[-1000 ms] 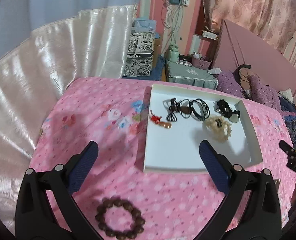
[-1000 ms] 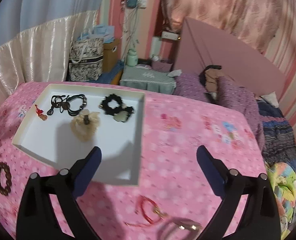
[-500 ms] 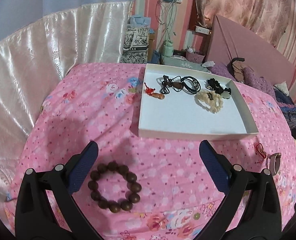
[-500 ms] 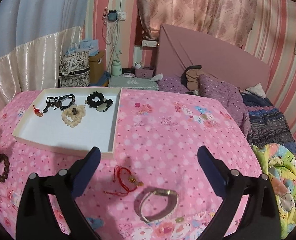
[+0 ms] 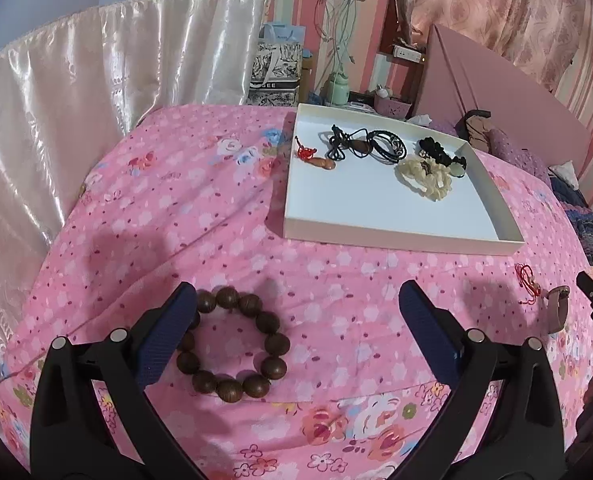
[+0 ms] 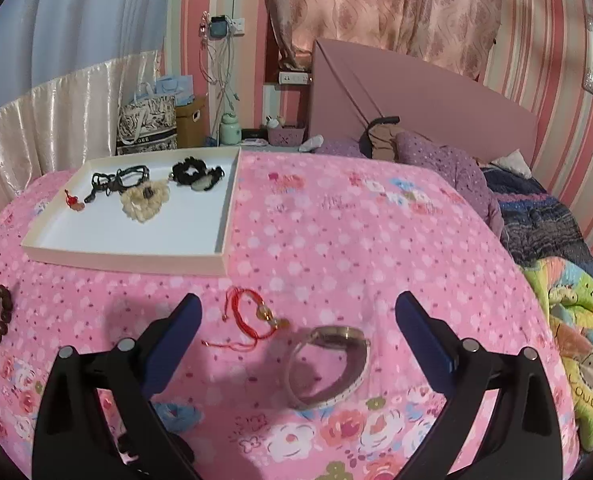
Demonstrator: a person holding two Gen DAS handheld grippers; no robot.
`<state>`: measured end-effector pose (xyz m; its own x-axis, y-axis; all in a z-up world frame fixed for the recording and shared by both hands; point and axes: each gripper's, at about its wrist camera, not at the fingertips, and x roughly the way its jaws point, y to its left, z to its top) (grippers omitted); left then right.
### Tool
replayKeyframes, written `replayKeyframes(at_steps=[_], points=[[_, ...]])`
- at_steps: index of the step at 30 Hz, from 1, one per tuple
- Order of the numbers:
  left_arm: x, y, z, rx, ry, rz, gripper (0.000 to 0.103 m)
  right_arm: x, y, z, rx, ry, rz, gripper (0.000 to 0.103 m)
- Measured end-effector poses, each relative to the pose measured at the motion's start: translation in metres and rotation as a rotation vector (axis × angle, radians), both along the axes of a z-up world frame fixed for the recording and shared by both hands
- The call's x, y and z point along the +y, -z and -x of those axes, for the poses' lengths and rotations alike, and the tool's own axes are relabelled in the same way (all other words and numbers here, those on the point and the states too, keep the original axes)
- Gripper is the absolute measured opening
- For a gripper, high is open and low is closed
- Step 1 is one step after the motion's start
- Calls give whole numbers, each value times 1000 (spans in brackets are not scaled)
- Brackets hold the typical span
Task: Organize jewelry
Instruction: 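Move both open tools back toward the remaining items on the bedspread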
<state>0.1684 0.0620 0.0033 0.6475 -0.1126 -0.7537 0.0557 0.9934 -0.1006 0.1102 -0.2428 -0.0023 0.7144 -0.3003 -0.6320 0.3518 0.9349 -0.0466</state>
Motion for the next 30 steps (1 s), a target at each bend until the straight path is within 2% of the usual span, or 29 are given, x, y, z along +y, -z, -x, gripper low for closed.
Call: replayKeyframes(at_steps=[9, 13, 17, 30], points=[[7, 26, 12, 31, 12, -22, 100, 1, 25, 7, 25, 15, -14, 96], [8, 38, 11, 53, 9, -23, 100, 0, 34, 5, 46, 19, -29, 86], [9, 44, 11, 63, 11, -15, 100, 0, 43, 4, 61, 23, -30, 85], [6, 52, 9, 88, 23, -9, 100, 16, 36, 7, 44, -24, -41, 79]])
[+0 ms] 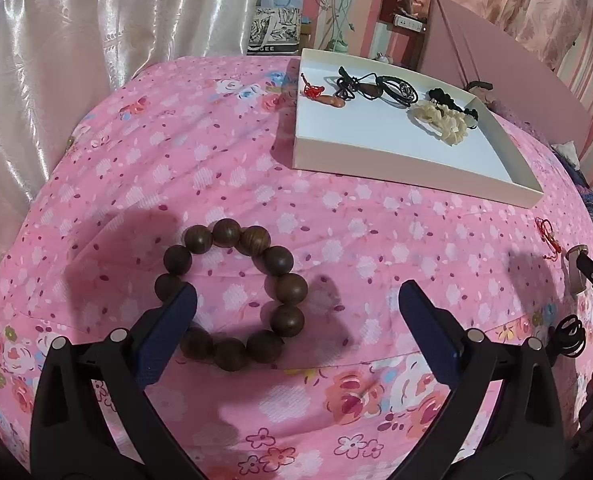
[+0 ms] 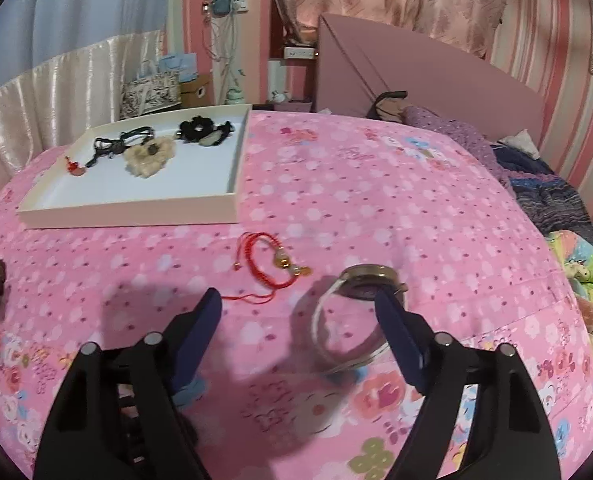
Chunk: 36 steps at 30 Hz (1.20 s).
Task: Organize jewelry
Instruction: 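Move both open tools back toward the remaining items on the bedspread, then grasp the second wooden bead bracelet with the left tool while the right tool grasps the red string bracelet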
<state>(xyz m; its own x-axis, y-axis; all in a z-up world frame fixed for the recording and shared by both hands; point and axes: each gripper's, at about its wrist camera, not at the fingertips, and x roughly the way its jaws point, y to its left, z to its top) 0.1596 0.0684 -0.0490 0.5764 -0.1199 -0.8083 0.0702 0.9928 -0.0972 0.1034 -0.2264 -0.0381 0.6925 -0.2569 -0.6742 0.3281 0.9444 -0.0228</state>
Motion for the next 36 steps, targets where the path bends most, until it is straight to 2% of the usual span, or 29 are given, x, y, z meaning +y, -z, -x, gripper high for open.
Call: replayKeyframes(at_steps=[5, 12, 18, 21, 27, 29, 32, 34, 36], points=[[0, 0, 2, -6, 1, -7, 100, 13, -8, 21, -26, -25, 1, 79], [4, 8, 3, 19, -9, 7, 99, 37, 2, 50, -14, -84, -14, 79], [2, 13, 6, 25, -11, -20, 98, 42, 2, 59, -17, -96, -23, 79], [3, 12, 7, 21, -11, -23, 97, 31, 1, 54, -14, -75, -37, 79], [3, 14, 4, 29, -3, -31, 93, 8, -4, 15, 7, -36, 8, 79], [2, 15, 3, 30, -3, -38, 93, 3, -3, 0, 28, -30, 16, 69], [0, 17, -1, 38, 4, -44, 91, -9, 4, -25, 62, -41, -8, 67], [-1, 21, -7, 62, 15, -37, 85, -11, 9, -39, 81, -45, -1, 62], [-1, 26, -14, 92, 19, -28, 80, -12, 13, -54, 102, -47, 16, 62]])
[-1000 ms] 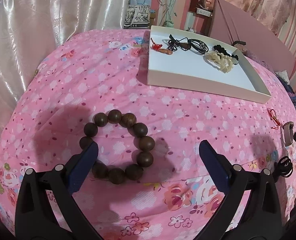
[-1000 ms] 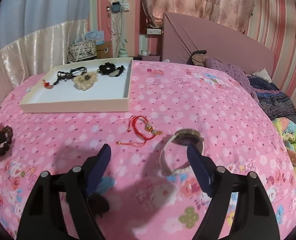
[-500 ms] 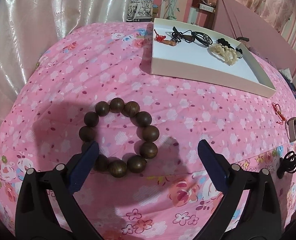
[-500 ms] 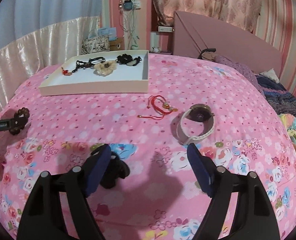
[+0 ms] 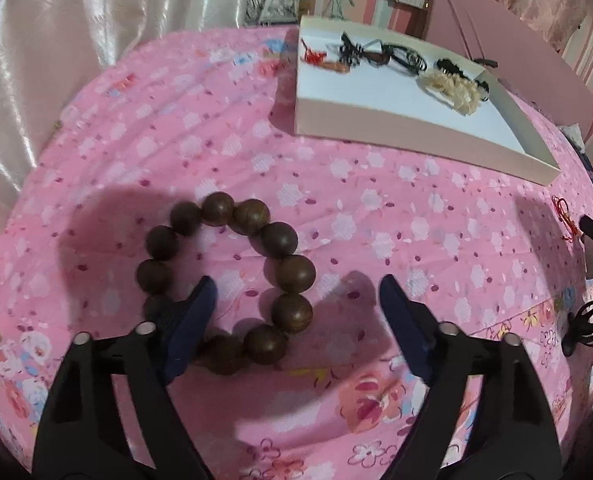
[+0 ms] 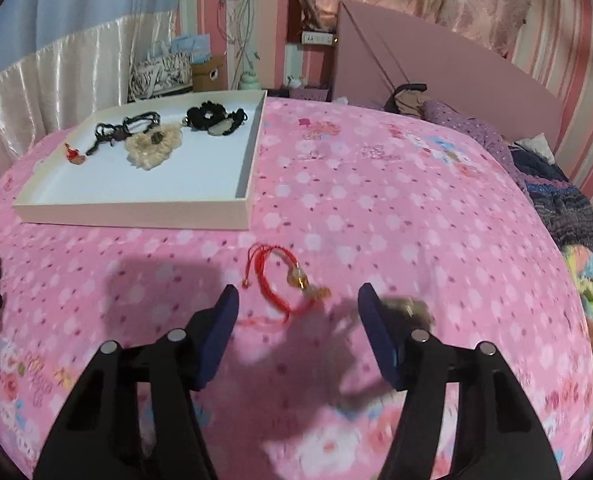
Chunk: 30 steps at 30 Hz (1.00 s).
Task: Organize jewelry
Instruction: 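Grasp the second wooden bead bracelet with the left tool while the right tool grasps the red string bracelet, then carry the bead bracelet with the left tool into the tray while the right tool carries the red bracelet there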
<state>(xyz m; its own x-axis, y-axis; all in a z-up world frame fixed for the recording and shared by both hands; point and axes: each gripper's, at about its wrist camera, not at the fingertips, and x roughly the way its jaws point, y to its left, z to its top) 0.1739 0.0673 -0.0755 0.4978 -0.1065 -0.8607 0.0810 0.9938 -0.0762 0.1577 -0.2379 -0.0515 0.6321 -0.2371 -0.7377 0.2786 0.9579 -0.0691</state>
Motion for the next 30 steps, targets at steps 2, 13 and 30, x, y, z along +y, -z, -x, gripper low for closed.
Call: replayKeyframes(at_steps=[2, 13, 30], points=[[-1, 0, -3, -5, 1, -15, 79, -1, 5, -10, 17, 0, -3, 59], [1, 0, -14, -32, -18, -51, 46, -9, 26, -19, 28, -3, -104, 22], [-11, -18, -14, -93, -19, -117, 25, -17, 5, -11, -43, -21, -139, 12]])
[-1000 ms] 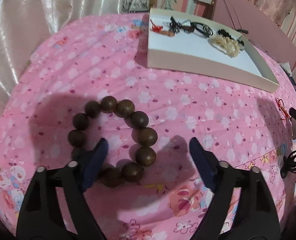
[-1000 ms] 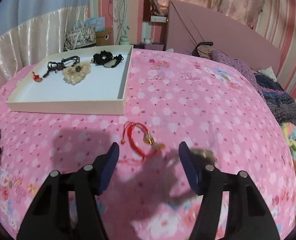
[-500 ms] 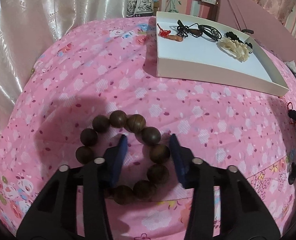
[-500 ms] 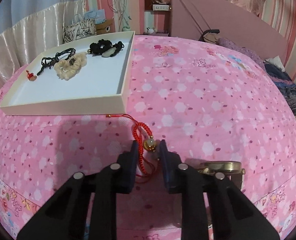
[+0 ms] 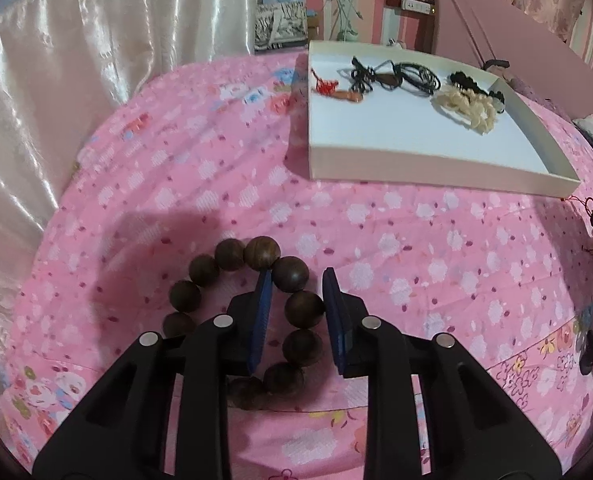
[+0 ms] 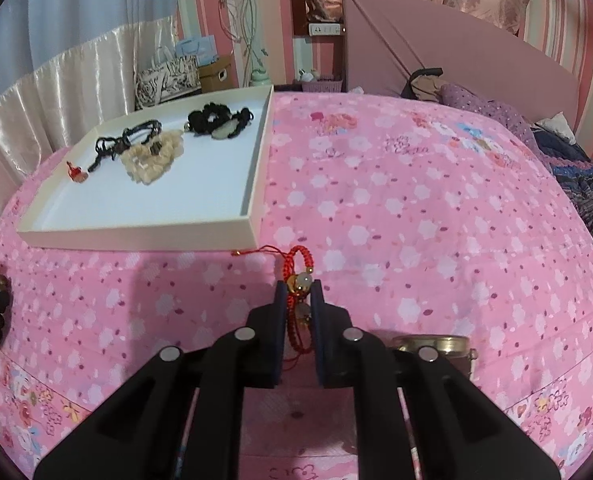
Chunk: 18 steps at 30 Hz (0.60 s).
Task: Organize jewelry
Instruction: 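Carry the bead bracelet with the left tool into the tray while the right tool carries the red bracelet there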
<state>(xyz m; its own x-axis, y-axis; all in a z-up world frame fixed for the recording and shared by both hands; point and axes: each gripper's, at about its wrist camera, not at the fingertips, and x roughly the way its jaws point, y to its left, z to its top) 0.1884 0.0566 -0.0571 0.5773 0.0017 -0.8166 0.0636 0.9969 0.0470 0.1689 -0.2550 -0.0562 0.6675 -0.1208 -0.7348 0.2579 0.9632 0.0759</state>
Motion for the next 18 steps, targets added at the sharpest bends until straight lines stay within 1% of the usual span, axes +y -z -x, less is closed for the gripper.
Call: replayKeyframes(at_steps=[5, 8, 12, 18], points=[[-2, -22, -2, -42, -4, 15, 25, 0, -8, 0, -15, 0, -2, 12], [-7, -35, -8, -62, 3, 43, 25, 3, -13, -2, -23, -2, -1, 12], [-19, -47, -18, -90, 19, 61, 24, 11, -22, -8, -38, -17, 4, 12], [-40, -61, -36, -111, 57, 116, 24, 22, -42, -21, -76, -45, 7, 12]])
